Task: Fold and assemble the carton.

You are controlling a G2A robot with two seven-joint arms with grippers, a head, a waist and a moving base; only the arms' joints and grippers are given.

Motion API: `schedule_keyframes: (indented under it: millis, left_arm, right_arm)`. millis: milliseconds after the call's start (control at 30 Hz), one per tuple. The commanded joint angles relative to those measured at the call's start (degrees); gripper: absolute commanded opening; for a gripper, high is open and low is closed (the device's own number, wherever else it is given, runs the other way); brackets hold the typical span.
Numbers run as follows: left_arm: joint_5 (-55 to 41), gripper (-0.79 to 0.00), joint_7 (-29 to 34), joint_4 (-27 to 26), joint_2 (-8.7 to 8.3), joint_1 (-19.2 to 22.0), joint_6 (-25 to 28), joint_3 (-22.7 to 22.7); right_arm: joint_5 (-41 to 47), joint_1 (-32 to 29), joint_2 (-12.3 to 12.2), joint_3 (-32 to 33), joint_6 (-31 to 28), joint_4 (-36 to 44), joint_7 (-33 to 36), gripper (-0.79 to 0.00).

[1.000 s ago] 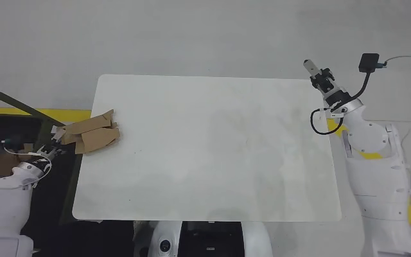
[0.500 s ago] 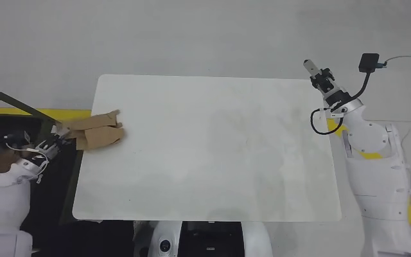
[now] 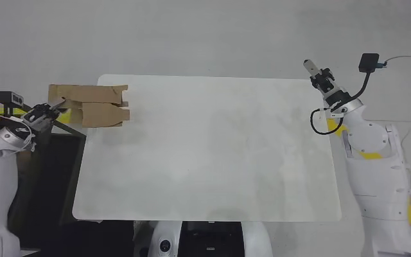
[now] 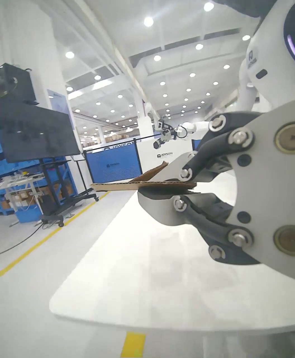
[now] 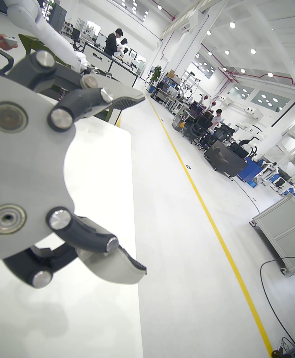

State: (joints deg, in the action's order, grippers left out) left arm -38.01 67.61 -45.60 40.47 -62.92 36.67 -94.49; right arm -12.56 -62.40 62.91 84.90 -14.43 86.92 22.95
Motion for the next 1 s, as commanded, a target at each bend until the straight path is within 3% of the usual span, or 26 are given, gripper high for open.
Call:
schedule_keyframes:
  millis: [0,200,467,767,967]
  left_arm:
    - [-0.5,-0.785,0.5,-2.3,0.34,1.4,-0.5,1.1]
    - [0.6,-0.785,-1.2,-9.2,2.07,4.6,-3.7,7.2]
    - [3.1,-0.785,-5.2,-14.1,4.92,7.6,-7.5,16.8]
    - [5.8,-0.785,-8.8,-15.1,8.02,12.8,-8.4,25.2]
    - [7.3,-0.785,-7.1,-14.8,9.74,16.5,-8.1,29.5]
  right_arm:
    - [0.0,0.0,0.0,0.0,0.0,0.0,0.0,0.000]
    - [0.0,0.0,0.0,0.0,0.0,0.0,0.0,0.000]
    - [0.0,0.0,0.0,0.0,0.0,0.0,0.0,0.000]
    - [0.0,0.0,0.0,0.0,0.0,0.0,0.0,0.000]
    - [0.0,0.0,0.0,0.0,0.0,0.0,0.0,0.000]
